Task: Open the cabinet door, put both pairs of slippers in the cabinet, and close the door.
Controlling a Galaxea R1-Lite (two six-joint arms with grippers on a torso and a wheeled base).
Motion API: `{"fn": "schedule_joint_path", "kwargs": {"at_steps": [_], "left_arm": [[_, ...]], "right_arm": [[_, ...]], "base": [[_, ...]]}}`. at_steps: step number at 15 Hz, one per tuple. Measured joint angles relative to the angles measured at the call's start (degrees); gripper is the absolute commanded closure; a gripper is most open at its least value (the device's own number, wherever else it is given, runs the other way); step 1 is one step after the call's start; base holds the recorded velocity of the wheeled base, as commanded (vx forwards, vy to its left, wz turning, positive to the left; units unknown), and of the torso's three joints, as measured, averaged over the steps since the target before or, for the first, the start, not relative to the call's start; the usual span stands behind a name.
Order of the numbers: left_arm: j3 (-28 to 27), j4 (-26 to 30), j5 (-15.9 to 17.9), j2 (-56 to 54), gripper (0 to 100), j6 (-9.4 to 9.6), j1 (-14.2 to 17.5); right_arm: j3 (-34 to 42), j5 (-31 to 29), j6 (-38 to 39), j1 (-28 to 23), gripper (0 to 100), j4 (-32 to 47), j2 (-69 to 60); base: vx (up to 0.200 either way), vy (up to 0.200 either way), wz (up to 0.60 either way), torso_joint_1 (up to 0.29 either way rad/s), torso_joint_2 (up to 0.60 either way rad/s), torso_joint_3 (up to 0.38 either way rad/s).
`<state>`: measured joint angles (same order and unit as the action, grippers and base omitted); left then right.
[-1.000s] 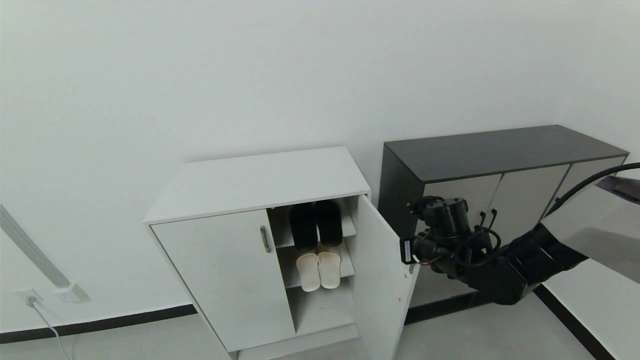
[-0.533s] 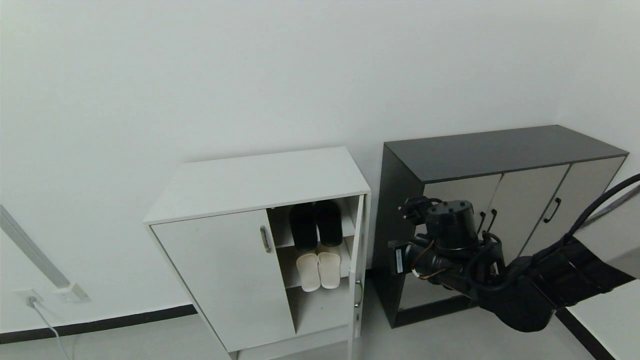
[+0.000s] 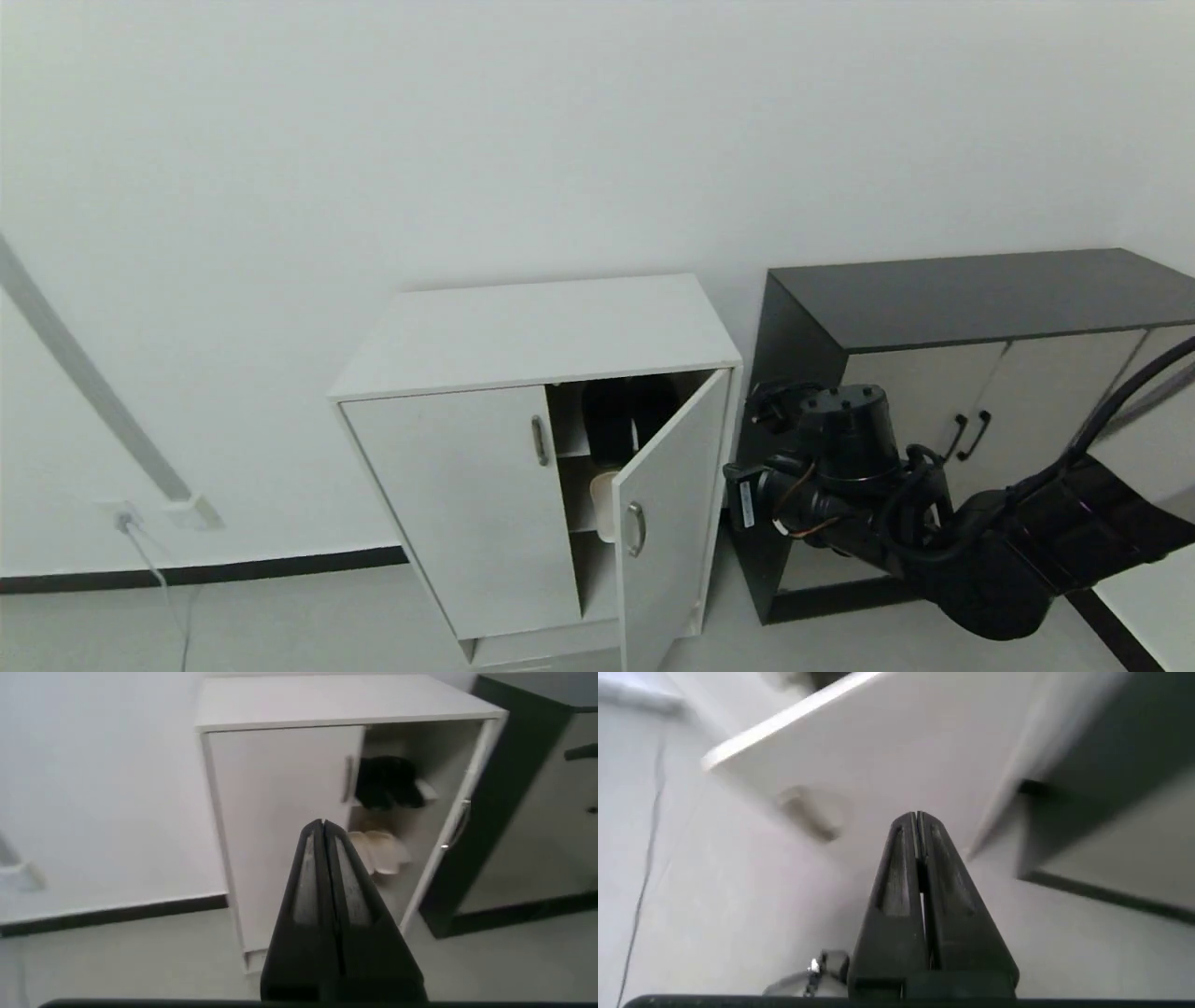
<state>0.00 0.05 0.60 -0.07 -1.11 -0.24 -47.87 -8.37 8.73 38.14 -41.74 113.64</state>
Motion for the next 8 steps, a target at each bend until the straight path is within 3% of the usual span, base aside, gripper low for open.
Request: {"fn": "schedule_joint_path", "kwargs": {"at_steps": [3,8], "left_arm": [[0.00,-0.05,0.00,0.00,100,0.05,0.09],[0.00,-0.05,0.00,0.00,100,0.00,0.04]], "right_arm": [[2.01,2.69,-0.61,0.02,100,-4.07,0.02],[8.81,13.57,-3.56,-1.05,100,-12.67,0.04]], "base": [[0.000,0.000,0.00,0.000,0.00,0.000],[0.000,0.000,0.00,0.000,0.00,0.000]]}}
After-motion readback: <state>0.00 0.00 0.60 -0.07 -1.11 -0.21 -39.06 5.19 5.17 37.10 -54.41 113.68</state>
